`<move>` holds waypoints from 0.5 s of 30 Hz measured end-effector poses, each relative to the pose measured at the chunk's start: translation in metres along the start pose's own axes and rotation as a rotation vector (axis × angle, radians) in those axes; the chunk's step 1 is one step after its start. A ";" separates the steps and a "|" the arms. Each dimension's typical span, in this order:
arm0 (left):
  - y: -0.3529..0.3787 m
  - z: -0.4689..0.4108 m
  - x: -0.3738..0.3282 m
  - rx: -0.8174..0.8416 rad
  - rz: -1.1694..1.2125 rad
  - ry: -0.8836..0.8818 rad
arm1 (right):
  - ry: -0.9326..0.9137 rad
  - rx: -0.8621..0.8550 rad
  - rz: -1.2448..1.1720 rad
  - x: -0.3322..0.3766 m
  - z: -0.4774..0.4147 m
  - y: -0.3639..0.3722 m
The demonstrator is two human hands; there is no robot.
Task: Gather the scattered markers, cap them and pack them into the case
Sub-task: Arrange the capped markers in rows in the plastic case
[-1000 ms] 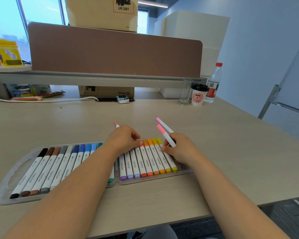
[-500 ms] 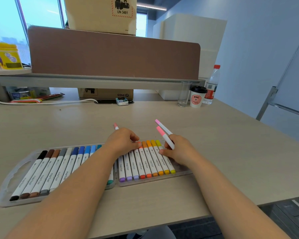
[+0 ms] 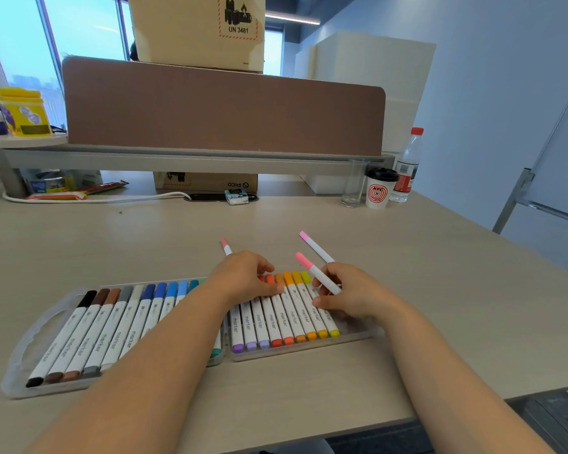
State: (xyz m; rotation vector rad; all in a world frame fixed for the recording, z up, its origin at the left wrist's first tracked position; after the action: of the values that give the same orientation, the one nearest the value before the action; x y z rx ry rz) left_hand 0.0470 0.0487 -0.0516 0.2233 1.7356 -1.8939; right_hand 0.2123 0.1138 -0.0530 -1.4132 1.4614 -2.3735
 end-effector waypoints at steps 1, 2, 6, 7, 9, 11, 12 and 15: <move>0.000 0.000 0.000 0.008 0.000 0.001 | 0.010 0.004 -0.010 0.000 -0.001 0.000; 0.000 0.000 -0.001 0.014 -0.007 0.002 | 0.022 0.001 -0.016 0.000 -0.001 0.001; -0.001 0.003 -0.006 0.025 -0.110 0.026 | 0.034 -0.029 -0.037 0.000 -0.003 0.001; -0.001 0.003 -0.007 0.028 -0.135 0.030 | 0.031 -0.035 -0.037 0.000 -0.003 0.001; 0.000 0.003 -0.008 0.031 -0.165 0.032 | 0.020 -0.053 -0.024 0.000 -0.002 0.000; 0.001 0.001 -0.006 0.018 -0.152 0.020 | 0.010 -0.062 -0.023 0.001 -0.002 0.001; 0.001 -0.001 -0.005 0.002 -0.138 0.013 | 0.009 -0.062 -0.028 0.001 -0.002 0.001; -0.004 -0.006 0.001 -0.118 -0.159 -0.052 | 0.017 -0.062 -0.062 0.000 -0.002 0.000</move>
State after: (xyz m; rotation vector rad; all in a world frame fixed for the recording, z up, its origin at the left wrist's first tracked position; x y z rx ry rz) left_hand 0.0428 0.0538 -0.0491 -0.0084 1.8700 -1.8808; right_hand 0.2111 0.1150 -0.0534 -1.4759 1.5305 -2.4020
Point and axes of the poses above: each hand's wrist, its own z-axis away from the middle knuckle, its own y-axis out of the palm, x = y × z, the point moved 5 cm from there along -z, towards the middle knuckle, and after that the axes turned 6 degrees about x, right-handed, at the moved point
